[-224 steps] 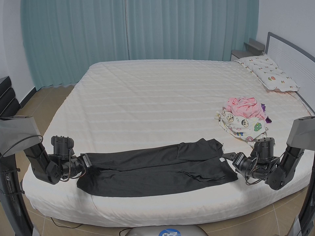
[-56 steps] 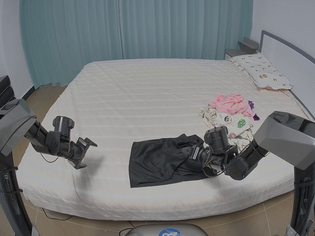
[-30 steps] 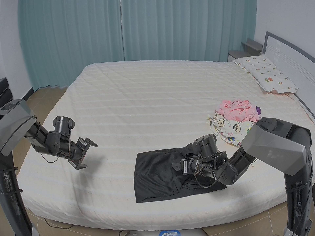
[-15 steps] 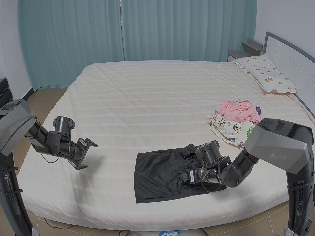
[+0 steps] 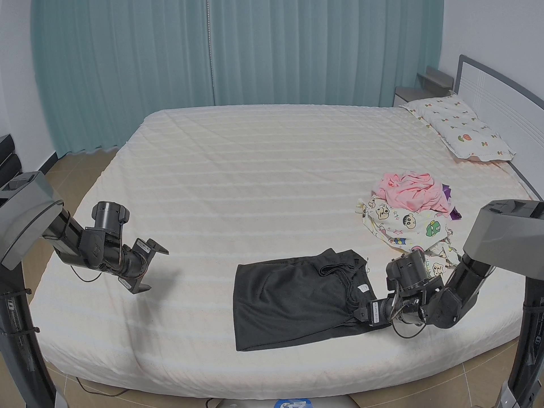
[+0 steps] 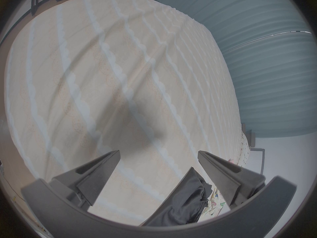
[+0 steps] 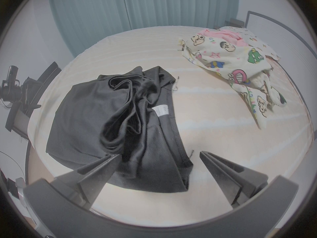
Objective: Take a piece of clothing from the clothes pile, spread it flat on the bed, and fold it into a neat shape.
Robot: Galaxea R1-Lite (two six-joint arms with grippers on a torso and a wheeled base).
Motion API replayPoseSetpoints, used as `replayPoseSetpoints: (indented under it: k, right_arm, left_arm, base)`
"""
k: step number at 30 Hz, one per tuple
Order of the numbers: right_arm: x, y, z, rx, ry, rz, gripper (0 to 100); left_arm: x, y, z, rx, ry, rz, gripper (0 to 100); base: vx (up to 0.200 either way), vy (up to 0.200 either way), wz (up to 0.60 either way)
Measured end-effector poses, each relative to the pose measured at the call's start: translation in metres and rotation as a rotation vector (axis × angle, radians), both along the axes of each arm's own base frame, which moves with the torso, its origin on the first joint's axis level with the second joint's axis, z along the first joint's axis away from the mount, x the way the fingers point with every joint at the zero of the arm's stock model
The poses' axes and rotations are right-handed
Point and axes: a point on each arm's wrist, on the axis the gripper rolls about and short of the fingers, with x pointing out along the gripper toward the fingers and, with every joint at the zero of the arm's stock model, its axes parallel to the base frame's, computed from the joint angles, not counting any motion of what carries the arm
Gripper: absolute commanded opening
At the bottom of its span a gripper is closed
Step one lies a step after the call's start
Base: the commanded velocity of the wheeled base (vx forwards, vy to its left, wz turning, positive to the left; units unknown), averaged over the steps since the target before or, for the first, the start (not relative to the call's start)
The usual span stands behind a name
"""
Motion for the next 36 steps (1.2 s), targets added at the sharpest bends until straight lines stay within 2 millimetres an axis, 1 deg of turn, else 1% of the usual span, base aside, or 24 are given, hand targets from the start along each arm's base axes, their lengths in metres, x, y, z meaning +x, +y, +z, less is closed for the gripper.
replayPoseSetpoints:
  k: [7,10,14,16,19,20,22,26,28,31,36]
  right_arm:
    - [-0.013,-0.028,0.003,0.027,-0.051,-0.067,100]
    - [-0.016,-0.034,0.01,0.066,-0.083,-0.076,100]
    - [-0.014,-0.035,0.021,0.128,-0.127,-0.086,100]
    - [-0.007,-0.032,0.027,0.152,-0.158,-0.088,100]
    - [0.009,-0.02,0.036,0.195,-0.216,-0.082,100]
    - [0.017,-0.015,0.037,0.208,-0.235,-0.079,100]
    - [0.026,-0.009,0.037,0.219,-0.251,-0.075,100]
    - [0.048,0.011,0.03,0.223,-0.245,-0.049,100]
    - [0.055,0.018,0.026,0.214,-0.235,-0.034,100]
    - [0.07,0.032,0.02,0.176,-0.223,0.012,100]
    - [0.088,0.048,0.009,0.1,-0.207,0.088,100]
  left_arm:
    - [0.0,0.0,0.0,0.0,0.001,0.0,100]
    - [0.0,0.0,0.0,0.0,0.0,0.001,100]
    - [0.0,0.0,0.0,0.0,-0.001,0.002,100]
    - [0.0,0.0,0.0,0.0,-0.001,0.002,100]
    - [0.0,0.0,0.0,0.0,-0.001,0.002,100]
    - [0.0,0.0,0.0,0.0,-0.001,0.002,100]
    - [0.0,0.0,0.0,0.0,-0.001,0.002,100]
    - [0.0,0.0,0.0,0.0,-0.001,0.001,100]
    - [0.0,0.0,0.0,0.0,-0.001,0.001,100]
    - [0.0,0.0,0.0,0.0,-0.002,0.001,100]
    - [0.0,0.0,0.0,0.001,-0.004,0.0,100]
  base:
    - [0.0,0.0,0.0]
    - [0.0,0.0,0.0]
    - [0.0,0.0,0.0]
    - [0.0,0.0,0.0]
    - [0.0,0.0,0.0]
    - [0.0,0.0,0.0]
    - [0.0,0.0,0.0]
    - [0.0,0.0,0.0]
    - [0.0,0.0,0.0]
    - [0.0,0.0,0.0]
    - [0.0,0.0,0.0]
